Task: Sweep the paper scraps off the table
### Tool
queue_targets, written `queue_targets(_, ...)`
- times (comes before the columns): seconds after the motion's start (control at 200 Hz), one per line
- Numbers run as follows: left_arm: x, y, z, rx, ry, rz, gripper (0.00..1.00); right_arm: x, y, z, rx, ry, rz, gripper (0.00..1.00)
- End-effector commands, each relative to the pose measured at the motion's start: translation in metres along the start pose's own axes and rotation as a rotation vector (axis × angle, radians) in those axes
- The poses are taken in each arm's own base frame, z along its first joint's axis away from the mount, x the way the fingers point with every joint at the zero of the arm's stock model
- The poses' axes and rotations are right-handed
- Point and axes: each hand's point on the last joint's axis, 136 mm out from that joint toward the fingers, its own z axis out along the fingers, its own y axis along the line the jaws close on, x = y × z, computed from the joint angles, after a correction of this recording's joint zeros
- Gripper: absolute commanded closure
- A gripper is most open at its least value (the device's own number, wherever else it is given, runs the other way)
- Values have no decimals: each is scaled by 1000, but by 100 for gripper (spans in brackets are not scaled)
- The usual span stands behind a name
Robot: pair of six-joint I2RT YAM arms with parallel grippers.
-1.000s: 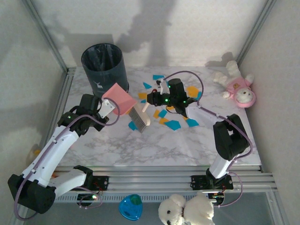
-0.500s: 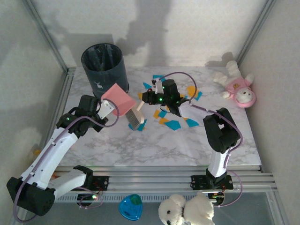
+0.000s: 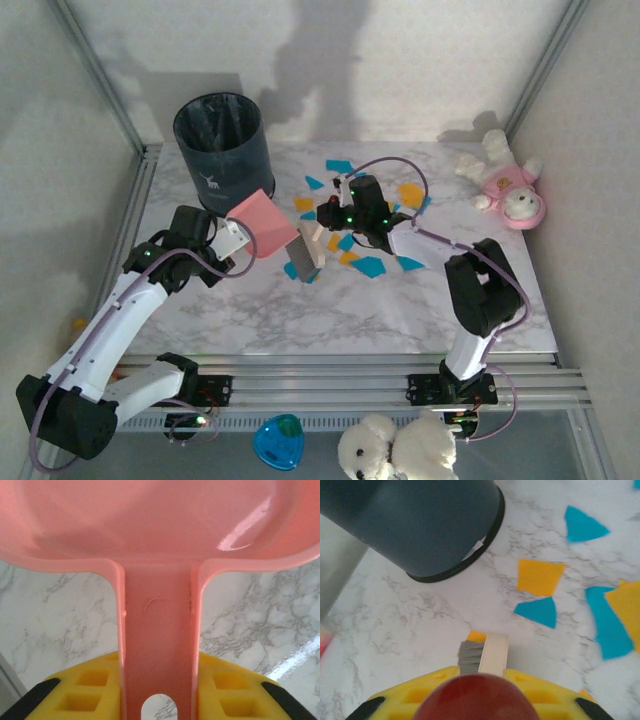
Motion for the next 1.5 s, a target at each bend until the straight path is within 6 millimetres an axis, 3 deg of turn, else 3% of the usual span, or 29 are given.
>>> queue_targets(0.0, 10, -22, 5, 105, 28, 73, 81, 13, -24, -19, 148, 34, -92, 100)
queue_targets(0.18, 25, -40, 15, 178, 96, 114, 81, 10, -18, -34, 144, 28, -123, 100)
queue_targets(0.421, 44, -66, 31, 233, 168, 140, 82, -26, 20, -63, 27, -60, -131, 100)
queue_targets(0.611, 56, -85, 40, 285, 217, 172, 83, -43, 30, -94, 30, -114, -157, 100)
queue_targets(0.751, 53, -95, 43, 319, 228, 204, 83, -43, 21, -116, 117, -120, -205, 100)
queue_targets(1.147, 55, -97, 52, 360, 339, 223, 83, -23, -25, -184, 430, -78, -333, 100)
queue_targets(1.307, 52, -96, 54, 376, 370, 226, 83, -12, -36, -192, 482, -46, -341, 100)
queue_targets(1.497, 47, -96, 56, 402, 386, 233, 82, 2, -35, -183, 444, -11, -350, 100)
